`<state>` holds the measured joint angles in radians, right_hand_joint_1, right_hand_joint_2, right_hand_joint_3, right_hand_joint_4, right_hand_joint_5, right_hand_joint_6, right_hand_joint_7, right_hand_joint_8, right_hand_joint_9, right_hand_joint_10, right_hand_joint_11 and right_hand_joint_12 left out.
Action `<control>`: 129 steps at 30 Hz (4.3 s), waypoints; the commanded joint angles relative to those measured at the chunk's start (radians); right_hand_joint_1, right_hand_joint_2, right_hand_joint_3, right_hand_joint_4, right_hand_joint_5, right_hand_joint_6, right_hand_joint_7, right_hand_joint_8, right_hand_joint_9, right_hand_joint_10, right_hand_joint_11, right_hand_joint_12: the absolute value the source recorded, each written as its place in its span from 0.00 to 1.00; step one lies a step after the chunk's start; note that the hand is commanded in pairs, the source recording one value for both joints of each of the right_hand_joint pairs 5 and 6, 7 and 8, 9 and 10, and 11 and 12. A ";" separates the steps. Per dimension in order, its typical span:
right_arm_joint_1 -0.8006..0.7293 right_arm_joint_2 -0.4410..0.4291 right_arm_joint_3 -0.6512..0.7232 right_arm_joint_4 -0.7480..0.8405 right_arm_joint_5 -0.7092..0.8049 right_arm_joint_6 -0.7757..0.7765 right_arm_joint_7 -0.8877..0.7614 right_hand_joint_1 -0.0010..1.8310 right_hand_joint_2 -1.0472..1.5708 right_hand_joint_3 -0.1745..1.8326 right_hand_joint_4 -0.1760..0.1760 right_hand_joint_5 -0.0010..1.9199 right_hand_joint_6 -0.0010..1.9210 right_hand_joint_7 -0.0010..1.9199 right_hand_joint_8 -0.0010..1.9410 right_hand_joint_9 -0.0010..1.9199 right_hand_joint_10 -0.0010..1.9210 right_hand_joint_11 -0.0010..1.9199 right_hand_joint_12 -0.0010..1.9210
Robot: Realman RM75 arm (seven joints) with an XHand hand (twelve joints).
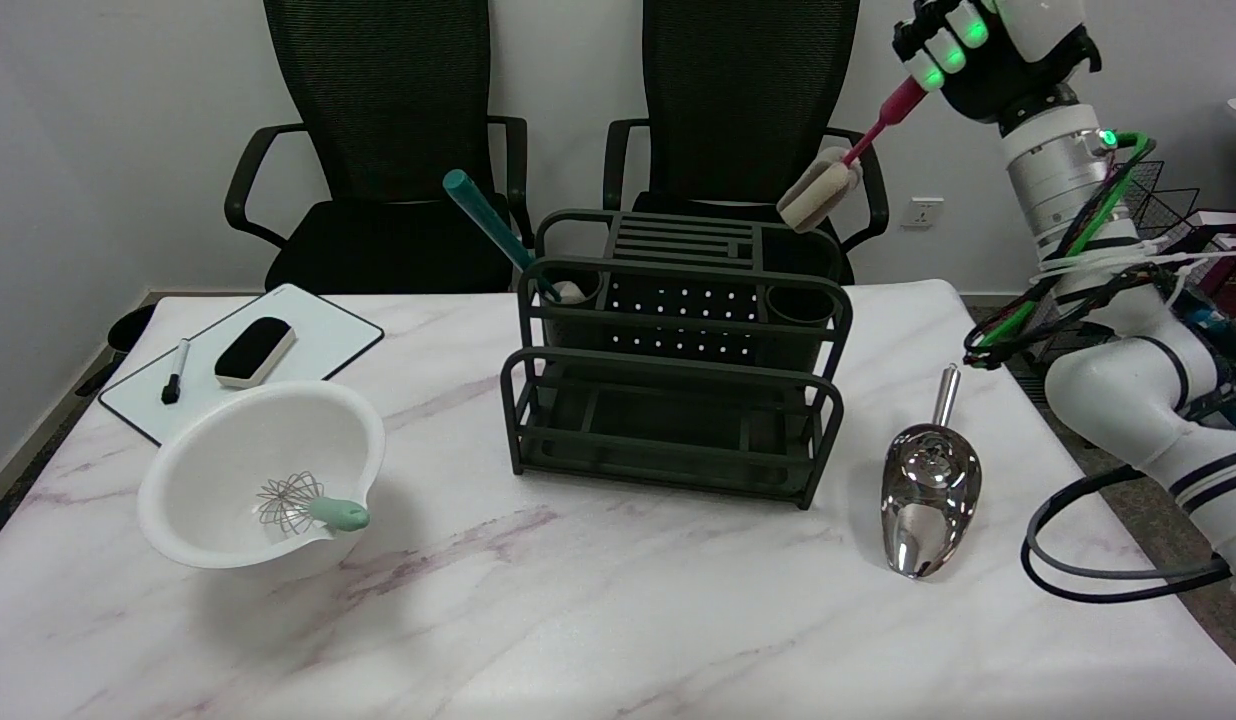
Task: Place the pink sponge bottle brush into the kitchen storage rack.
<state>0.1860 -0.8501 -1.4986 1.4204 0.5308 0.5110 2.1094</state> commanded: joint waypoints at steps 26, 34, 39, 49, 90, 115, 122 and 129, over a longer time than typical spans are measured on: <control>-0.089 0.005 -0.025 0.049 -0.153 0.070 0.007 0.49 1.00 0.40 0.50 1.00 1.00 1.00 0.99 1.00 1.00 1.00 1.00; -0.098 0.004 -0.023 0.034 -0.153 0.066 0.007 0.49 1.00 0.40 0.50 1.00 1.00 1.00 0.99 1.00 1.00 1.00 1.00; -0.094 0.004 -0.020 0.020 -0.152 0.069 0.007 0.49 1.00 0.41 0.50 1.00 1.00 1.00 0.99 1.00 1.00 1.00 1.00; -0.090 0.004 -0.037 -0.015 -0.152 0.062 0.008 0.49 1.00 0.40 0.50 1.00 1.00 1.00 0.99 1.00 1.00 1.00 1.00; -0.039 0.007 -0.112 -0.164 -0.103 0.072 0.010 0.49 1.00 0.39 0.50 1.00 1.00 1.00 0.99 1.00 1.00 1.00 1.00; 0.018 -0.002 -0.177 -0.233 -0.100 0.073 0.010 0.48 1.00 0.38 0.50 1.00 1.00 1.00 0.99 1.00 1.00 1.00 1.00; 0.010 -0.024 -0.188 -0.274 -0.100 0.126 0.010 0.49 1.00 0.38 0.50 1.00 1.00 1.00 0.99 1.00 1.00 1.00 1.00; 0.003 -0.031 -0.191 -0.286 -0.100 0.151 0.010 0.48 1.00 0.36 0.50 1.00 1.00 1.00 0.99 0.99 0.99 0.95 0.95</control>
<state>0.1916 -0.8603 -1.6681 1.1817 0.4296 0.6085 2.1190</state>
